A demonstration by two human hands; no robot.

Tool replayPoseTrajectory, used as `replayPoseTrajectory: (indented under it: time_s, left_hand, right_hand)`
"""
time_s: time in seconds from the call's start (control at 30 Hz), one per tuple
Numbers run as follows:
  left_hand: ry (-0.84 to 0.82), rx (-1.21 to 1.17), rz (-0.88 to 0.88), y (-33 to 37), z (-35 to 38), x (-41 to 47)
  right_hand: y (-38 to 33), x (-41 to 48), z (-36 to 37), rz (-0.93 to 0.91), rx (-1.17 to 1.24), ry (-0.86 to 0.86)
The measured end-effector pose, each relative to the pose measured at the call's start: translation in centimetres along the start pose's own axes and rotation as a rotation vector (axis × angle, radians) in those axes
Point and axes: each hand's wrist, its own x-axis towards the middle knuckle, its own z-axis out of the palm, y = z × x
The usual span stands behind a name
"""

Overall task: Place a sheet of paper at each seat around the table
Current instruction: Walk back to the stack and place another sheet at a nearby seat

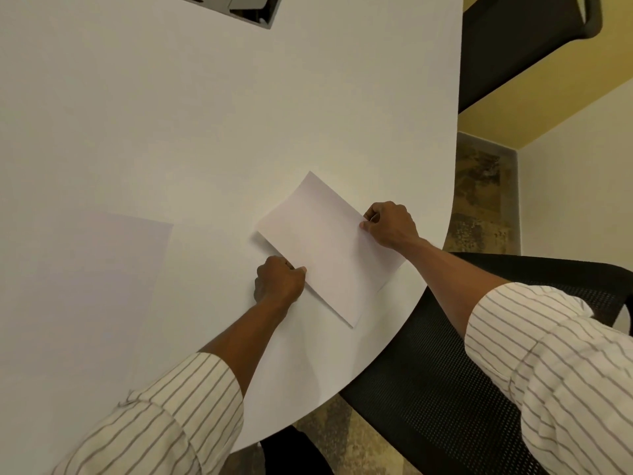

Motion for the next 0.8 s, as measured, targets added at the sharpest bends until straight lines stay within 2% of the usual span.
replayPoseTrajectory:
  time_s: [0.37, 0.6, 0.8]
  left_hand:
    - [0.028, 0.153, -0.076, -0.5, -0.7, -0.3]
    - [0.054, 0.259, -0.113, -0.8, -0.6, -0.2]
    - [0.080, 0.287, -0.127, -1.0, -0.4, 0.1]
  right_hand:
    - [-0.8, 0.3, 1.3, -0.019, -0.080, -0.041]
    - [-0.3, 0.5, 1.4, -0.081, -0.091, -0.029]
    - [0.0, 0.5, 1.9, -0.063, -0.038, -0.014]
